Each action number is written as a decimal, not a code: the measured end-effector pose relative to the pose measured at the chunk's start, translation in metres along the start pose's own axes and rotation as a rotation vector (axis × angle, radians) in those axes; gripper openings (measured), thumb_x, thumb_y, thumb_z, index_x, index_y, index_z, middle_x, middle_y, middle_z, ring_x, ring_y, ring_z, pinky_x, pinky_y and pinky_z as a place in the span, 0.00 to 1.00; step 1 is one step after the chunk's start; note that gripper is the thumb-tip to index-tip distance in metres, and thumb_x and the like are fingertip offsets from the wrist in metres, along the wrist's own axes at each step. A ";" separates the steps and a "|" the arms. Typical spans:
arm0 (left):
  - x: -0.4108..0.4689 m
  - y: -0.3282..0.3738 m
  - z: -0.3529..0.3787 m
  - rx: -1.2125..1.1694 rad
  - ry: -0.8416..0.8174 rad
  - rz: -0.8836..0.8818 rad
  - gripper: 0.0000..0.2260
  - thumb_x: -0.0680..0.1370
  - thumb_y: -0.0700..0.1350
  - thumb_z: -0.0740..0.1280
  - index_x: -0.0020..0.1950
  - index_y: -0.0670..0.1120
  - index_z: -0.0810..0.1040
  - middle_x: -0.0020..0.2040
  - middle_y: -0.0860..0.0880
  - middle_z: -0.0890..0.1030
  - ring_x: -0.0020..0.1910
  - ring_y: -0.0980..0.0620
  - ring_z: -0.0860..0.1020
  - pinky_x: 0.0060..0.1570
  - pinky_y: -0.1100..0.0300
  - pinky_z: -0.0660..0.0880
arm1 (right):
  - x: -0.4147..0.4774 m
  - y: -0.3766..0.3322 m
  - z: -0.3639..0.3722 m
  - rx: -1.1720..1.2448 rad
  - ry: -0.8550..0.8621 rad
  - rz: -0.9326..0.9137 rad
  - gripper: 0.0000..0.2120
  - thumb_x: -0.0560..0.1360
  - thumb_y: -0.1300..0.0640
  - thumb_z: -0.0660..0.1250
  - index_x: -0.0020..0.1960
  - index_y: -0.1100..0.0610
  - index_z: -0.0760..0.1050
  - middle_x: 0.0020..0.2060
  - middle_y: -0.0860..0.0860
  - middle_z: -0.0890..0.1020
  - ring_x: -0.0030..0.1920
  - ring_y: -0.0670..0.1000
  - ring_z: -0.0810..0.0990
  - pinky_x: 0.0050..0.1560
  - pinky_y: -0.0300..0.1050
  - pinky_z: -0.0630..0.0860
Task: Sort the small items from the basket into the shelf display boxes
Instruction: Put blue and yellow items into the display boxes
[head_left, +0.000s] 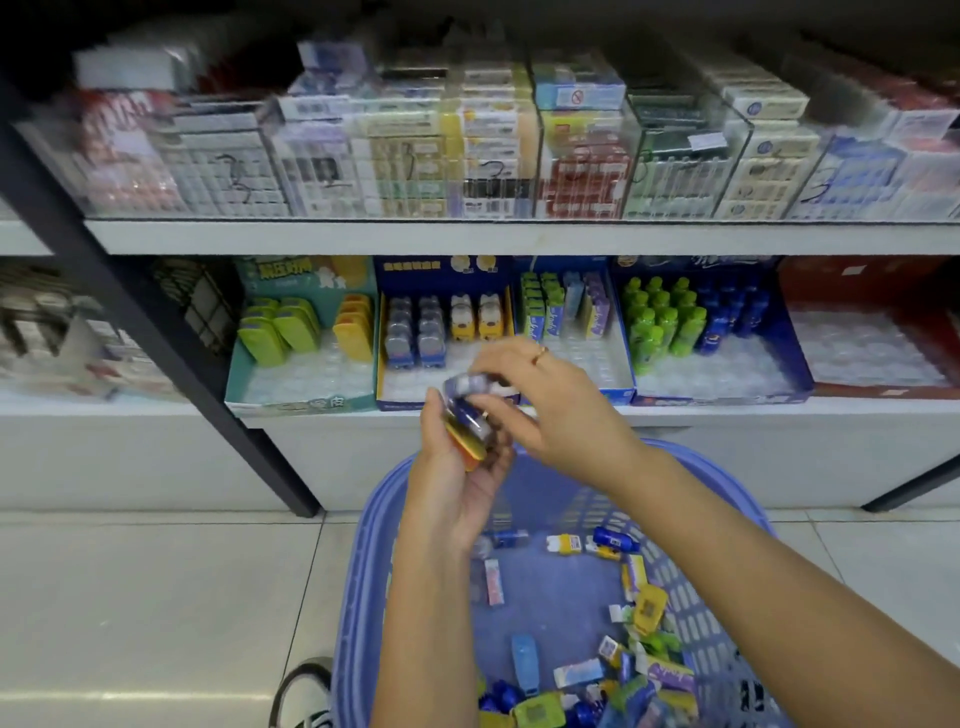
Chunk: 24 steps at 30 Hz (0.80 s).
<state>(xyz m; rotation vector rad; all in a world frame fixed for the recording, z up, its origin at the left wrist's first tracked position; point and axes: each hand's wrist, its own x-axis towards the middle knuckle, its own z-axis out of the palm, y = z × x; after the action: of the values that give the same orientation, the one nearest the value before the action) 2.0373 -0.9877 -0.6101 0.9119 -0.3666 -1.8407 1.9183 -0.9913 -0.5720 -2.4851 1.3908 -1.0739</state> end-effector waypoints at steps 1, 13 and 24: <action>0.001 0.004 -0.006 -0.003 0.043 0.008 0.20 0.80 0.58 0.55 0.50 0.43 0.76 0.35 0.45 0.79 0.32 0.52 0.77 0.30 0.63 0.75 | 0.011 0.001 0.005 0.074 0.051 0.087 0.10 0.77 0.54 0.64 0.54 0.59 0.75 0.47 0.48 0.77 0.45 0.45 0.76 0.46 0.40 0.74; 0.005 0.044 -0.074 -0.110 0.192 0.137 0.20 0.81 0.57 0.54 0.50 0.43 0.77 0.37 0.46 0.80 0.33 0.51 0.78 0.29 0.64 0.75 | 0.079 0.013 0.092 -0.159 -0.198 0.233 0.13 0.78 0.55 0.62 0.61 0.58 0.70 0.45 0.60 0.80 0.45 0.61 0.78 0.42 0.51 0.76; 0.002 0.044 -0.074 -0.200 0.109 0.128 0.10 0.81 0.49 0.59 0.48 0.43 0.76 0.38 0.45 0.81 0.38 0.49 0.83 0.41 0.60 0.81 | 0.095 0.016 0.095 -0.160 -0.228 0.192 0.08 0.74 0.60 0.68 0.51 0.63 0.77 0.52 0.58 0.72 0.46 0.58 0.75 0.44 0.45 0.71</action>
<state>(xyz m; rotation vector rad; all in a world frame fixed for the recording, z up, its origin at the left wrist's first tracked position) 2.1194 -0.9988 -0.6331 0.8273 -0.1653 -1.6698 1.9977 -1.0973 -0.5986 -2.4213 1.6578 -0.6441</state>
